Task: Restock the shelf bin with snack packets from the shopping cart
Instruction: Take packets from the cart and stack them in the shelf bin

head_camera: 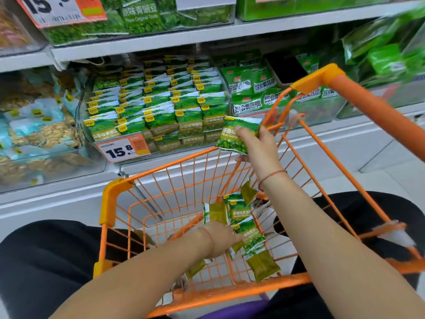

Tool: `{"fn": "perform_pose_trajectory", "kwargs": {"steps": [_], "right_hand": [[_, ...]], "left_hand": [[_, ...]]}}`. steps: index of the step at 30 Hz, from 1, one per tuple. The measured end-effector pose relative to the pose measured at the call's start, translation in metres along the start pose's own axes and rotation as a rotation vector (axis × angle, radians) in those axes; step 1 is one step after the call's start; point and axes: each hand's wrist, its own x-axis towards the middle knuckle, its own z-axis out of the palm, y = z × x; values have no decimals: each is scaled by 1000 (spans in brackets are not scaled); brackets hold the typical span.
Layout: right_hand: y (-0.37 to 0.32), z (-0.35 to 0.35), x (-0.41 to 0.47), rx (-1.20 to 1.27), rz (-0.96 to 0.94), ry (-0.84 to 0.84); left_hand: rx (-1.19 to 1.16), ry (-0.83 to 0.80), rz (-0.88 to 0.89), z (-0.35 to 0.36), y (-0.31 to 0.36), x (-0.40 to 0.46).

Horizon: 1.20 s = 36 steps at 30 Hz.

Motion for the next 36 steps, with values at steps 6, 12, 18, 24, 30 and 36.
{"fn": "perform_pose_trajectory", "kwargs": {"steps": [6, 12, 18, 24, 30, 36], "right_hand": [[0, -5, 12, 102, -15, 93], [-6, -6, 5, 58, -69, 210], [1, 2, -6, -14, -43, 60], [5, 16, -28, 33, -10, -200], [0, 21, -30, 268, 120, -211], [-5, 24, -31, 335, 152, -302]], "left_hand": [[-1852, 103, -278, -54, -21, -36], [-2017, 457, -141, -108, -40, -93], [-2104, 881, -227, -112, -51, -113], [-2106, 1202, -378, -120, -56, -116], [-2188, 1315, -456, -117, -54, -113], [-2038, 1438, -440, -114, -52, -110]]}}
